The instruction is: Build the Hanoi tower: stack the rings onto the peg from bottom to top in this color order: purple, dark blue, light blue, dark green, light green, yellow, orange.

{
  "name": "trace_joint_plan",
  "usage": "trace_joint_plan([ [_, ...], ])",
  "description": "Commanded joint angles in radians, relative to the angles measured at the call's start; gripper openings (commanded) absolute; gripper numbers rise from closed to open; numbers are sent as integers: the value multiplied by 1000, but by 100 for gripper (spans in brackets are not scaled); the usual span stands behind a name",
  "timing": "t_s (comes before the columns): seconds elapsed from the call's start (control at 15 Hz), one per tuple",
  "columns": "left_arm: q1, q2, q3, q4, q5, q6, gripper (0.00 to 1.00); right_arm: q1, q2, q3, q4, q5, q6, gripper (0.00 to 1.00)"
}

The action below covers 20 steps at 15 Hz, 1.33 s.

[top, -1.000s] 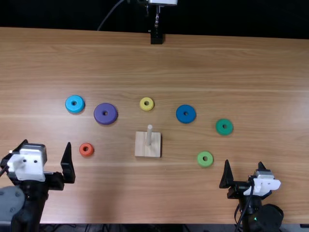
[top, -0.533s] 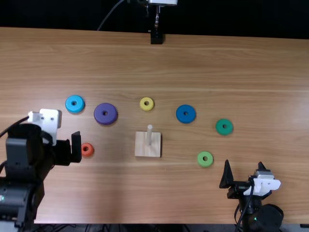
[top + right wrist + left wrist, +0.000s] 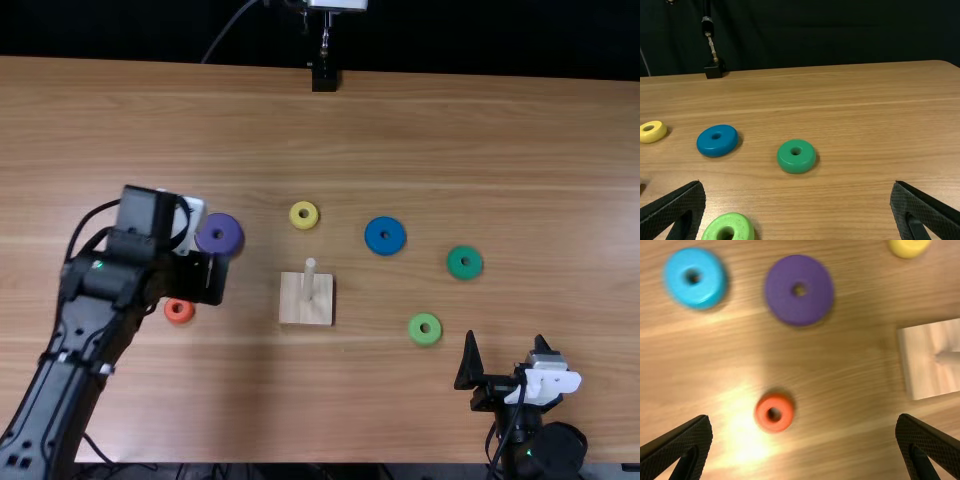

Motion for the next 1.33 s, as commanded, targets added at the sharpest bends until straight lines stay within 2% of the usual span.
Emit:
trace_joint_plan([
  [0.0,-24,64,85,-11,-47,5,100,-14,-13,-62,-67,1,3,100],
  [0.13,-43,155,143,-39,-117,-6,100,-14,-13,-62,-67,1,3,100],
  [0.2,-44,184,162,-72,-141,-10,100,-14,-13,-62,-67,-1,3,100],
  [0.27,-46,210,180,-94,-150,-23,100,-14,-13,-62,-67,1,3,100],
  [0.4,-46,316,244,-101,-150,-84,100,-14,-13,-62,-67,1,3,100],
  [0.67,-58,445,320,-101,-148,-78,100,-14,-13,-62,-67,1,3,100],
  [1.27,-57,587,402,-79,-134,-71,100,-14,-13,-62,-67,1,3,100],
])
